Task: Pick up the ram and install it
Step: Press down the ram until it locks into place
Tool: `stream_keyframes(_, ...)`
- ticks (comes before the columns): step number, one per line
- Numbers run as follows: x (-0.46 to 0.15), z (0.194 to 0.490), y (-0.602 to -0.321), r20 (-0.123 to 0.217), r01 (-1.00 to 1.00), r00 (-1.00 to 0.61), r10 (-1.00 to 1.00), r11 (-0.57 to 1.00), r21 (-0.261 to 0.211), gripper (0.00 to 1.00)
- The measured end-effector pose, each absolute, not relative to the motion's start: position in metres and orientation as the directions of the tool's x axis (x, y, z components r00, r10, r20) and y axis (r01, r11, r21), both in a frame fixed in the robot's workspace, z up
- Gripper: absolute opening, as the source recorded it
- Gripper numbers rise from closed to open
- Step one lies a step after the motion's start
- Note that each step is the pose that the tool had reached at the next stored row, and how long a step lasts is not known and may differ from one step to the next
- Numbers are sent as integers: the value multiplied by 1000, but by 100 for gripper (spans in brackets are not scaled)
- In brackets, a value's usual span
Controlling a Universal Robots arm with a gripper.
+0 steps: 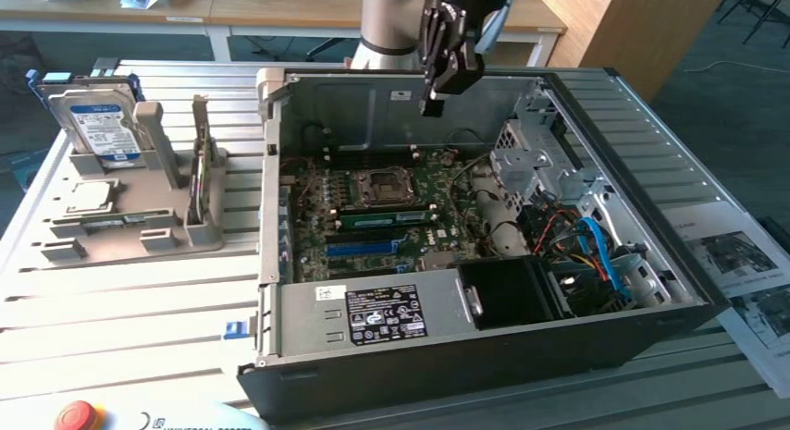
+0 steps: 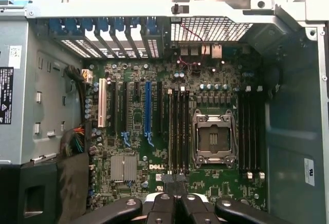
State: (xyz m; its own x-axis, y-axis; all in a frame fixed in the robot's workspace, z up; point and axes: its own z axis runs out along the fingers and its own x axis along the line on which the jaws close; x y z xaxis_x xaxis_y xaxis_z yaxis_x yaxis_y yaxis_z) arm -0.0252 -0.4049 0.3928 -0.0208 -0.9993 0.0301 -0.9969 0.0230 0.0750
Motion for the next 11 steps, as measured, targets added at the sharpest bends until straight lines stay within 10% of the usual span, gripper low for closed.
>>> stream_keyframes(11,-25,398,-405,30,-997,-21,-999,23,75,10)
